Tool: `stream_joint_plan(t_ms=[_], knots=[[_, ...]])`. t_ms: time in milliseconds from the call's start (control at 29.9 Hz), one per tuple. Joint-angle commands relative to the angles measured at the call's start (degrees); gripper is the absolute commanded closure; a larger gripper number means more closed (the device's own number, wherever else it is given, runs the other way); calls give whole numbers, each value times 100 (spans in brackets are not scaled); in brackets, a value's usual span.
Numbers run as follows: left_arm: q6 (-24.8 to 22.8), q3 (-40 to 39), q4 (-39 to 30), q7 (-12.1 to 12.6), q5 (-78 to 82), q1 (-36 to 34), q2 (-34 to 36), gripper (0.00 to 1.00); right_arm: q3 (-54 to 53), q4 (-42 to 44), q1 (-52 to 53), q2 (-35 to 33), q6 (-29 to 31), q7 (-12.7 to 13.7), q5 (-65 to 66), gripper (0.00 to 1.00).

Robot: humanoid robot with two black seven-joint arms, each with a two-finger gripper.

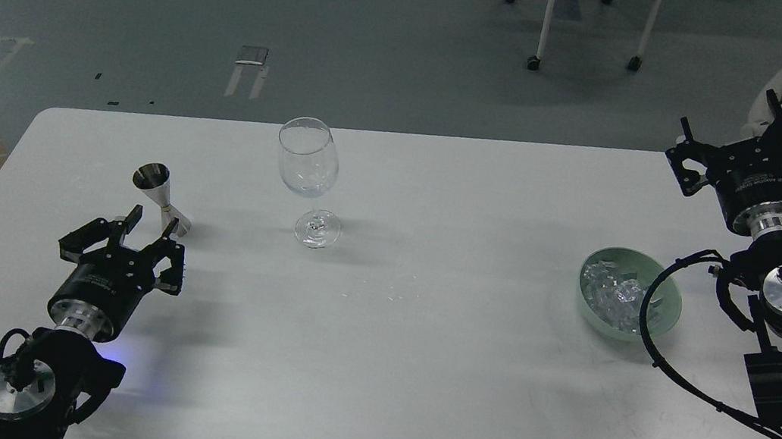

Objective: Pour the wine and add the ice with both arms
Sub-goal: 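Move the left gripper forward toward the metal jigger, then close the left gripper around the metal jigger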

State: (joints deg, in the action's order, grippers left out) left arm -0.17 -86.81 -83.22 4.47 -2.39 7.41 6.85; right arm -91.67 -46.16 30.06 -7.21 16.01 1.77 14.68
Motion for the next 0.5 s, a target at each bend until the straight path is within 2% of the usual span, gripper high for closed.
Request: stream_joint_plan(t_ms=[0, 267, 468], knots=[[192, 6, 296, 1, 2, -273, 18, 52, 0, -7, 0, 1, -45, 8, 0, 0], [272, -240, 631, -8, 98, -468, -35, 51, 0, -68, -79, -8, -63, 8, 0, 0], [255, -231, 1123, -16, 230, -784, -26, 42, 0, -60, -97, -43, -63, 8, 0, 0]])
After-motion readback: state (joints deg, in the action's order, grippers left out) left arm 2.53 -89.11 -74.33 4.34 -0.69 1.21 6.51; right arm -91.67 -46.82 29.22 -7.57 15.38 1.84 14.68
